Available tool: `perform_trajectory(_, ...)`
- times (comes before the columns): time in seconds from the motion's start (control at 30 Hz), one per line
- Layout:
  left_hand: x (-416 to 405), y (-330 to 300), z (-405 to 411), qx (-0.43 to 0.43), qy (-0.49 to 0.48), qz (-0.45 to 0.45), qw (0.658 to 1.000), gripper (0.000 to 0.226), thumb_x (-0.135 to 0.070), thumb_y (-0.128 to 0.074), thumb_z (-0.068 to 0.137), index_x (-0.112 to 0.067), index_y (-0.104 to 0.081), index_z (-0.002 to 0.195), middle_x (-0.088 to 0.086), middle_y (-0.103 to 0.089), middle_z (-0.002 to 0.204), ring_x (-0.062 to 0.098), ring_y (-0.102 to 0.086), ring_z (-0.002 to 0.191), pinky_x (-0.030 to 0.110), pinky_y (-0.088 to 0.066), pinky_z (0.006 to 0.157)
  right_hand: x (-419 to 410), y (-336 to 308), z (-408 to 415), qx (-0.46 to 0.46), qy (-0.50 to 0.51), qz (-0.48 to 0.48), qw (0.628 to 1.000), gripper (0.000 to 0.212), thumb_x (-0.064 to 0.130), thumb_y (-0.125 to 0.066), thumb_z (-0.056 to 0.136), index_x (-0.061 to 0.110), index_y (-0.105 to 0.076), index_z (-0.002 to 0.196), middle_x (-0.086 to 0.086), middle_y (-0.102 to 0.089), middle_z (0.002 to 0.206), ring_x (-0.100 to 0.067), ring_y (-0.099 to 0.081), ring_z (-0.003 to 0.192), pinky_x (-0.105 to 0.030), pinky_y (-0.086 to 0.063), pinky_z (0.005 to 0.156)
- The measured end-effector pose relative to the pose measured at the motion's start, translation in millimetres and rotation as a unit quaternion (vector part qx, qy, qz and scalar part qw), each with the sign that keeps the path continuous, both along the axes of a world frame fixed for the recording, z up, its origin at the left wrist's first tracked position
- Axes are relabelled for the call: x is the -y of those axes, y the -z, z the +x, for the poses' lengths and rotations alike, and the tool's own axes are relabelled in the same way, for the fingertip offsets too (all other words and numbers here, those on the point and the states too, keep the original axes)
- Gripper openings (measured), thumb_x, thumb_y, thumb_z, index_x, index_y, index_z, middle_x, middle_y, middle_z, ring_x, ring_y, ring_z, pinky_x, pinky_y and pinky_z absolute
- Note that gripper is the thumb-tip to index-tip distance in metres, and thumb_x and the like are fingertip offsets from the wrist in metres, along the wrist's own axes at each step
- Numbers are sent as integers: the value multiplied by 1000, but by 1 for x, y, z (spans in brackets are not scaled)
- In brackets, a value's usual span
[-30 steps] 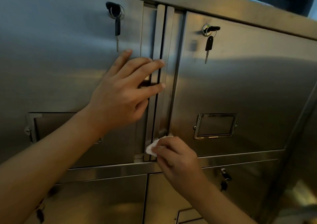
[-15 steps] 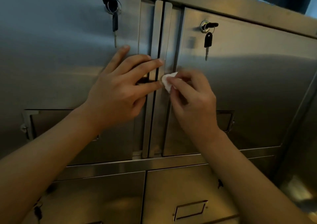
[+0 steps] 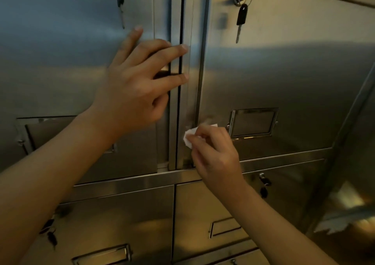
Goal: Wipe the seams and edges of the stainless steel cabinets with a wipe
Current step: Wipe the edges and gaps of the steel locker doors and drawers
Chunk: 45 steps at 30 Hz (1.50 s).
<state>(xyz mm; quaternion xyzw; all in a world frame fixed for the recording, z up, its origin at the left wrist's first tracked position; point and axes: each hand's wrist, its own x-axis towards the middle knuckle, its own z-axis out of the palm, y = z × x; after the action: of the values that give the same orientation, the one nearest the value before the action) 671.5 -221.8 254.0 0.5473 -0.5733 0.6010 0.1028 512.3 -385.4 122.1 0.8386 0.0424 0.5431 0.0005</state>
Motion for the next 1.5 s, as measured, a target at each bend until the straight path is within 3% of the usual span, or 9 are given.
perform_trajectory(0.2, -1, -1, -1, 0, 7, 1, 1000, 32, -15, -56, 100, -17, -72, 128, 14, -51, 154, 40, -53, 134, 70, -28, 116, 0, -8, -7, -6, -8, -13, 1000, 19, 3, -70, 94, 0, -74, 112, -16, -63, 116, -23, -59, 106, -32, -53, 88)
perform_trajectory(0.43, 0, -1, -1, -10, 14, 5, 1000, 32, -16, -51, 101, -16, -75, 123, 13, -54, 152, 40, -56, 131, 71, -29, 115, -5, -112, -8, 166, -14, -17, 986, 15, 3, -72, 95, -3, -74, 108, -21, -65, 114, -22, -61, 104, -21, -51, 93)
perform_trajectory(0.53, -1, -2, -3, -13, 12, 6, 1000, 33, -16, -49, 103, -16, -75, 123, 14, -55, 151, 39, -57, 131, 70, -29, 116, -4, -131, 10, 160, -20, -17, 987, 14, 7, -70, 97, -2, -75, 107, -18, -66, 111, -24, -64, 102, -32, -55, 87)
perform_trajectory(0.63, -1, -2, -4, -16, 21, 2, 1000, 32, -15, -51, 102, -16, -76, 122, 13, -56, 150, 37, -59, 129, 70, -30, 115, -6, -115, 21, 151, -30, -12, 988, 12, 7, -70, 98, -2, -75, 105, -16, -67, 107, -24, -64, 99, -37, -55, 84)
perform_trajectory(0.77, -1, -1, -4, -25, 28, 4, 999, 30, -14, -52, 102, -16, -77, 118, 11, -56, 150, 36, -60, 127, 69, -30, 115, -7, -72, 16, 117, -42, -5, 992, 11, 3, -73, 95, -2, -74, 105, -15, -69, 107, -23, -64, 100, -30, -53, 89)
perform_trajectory(0.97, 0, 1, -3, -21, 30, -1, 999, 29, -10, -56, 99, -16, -78, 117, 11, -56, 150, 36, -62, 123, 70, -30, 115, -8, 0, 4, 11, -44, 26, 999, 17, 2, -75, 92, 1, -74, 109, -11, -68, 114, -20, -63, 104, -32, -55, 89)
perform_trajectory(1.07, 0, 1, -3, -23, 26, 2, 999, 29, -10, -55, 99, -16, -78, 117, 11, -56, 150, 36, -62, 123, 70, -29, 115, -10, 23, 1, -7, -49, 42, 998, 17, 0, -75, 91, 2, -75, 107, -9, -68, 113, -18, -62, 101, -24, -52, 90)
perform_trajectory(1.37, -1, 4, -8, -55, 27, 8, 998, 30, -7, -59, 96, -15, -77, 118, 11, -54, 152, 34, -61, 124, 69, -25, 119, -14, 52, -2, -28, -38, 72, 996, 15, 2, -75, 90, 4, -77, 105, -6, -70, 110, -17, -63, 99, -19, -50, 90)
perform_trajectory(1.5, -4, 8, -17, -102, 31, 15, 994, 36, -2, -60, 91, -13, -75, 121, 10, -52, 154, 31, -57, 130, 66, -22, 121, -19, 51, -3, -27, -32, 97, 994, 13, 4, -69, 91, 5, -76, 101, -5, -70, 107, -15, -61, 99, -10, -41, 95)
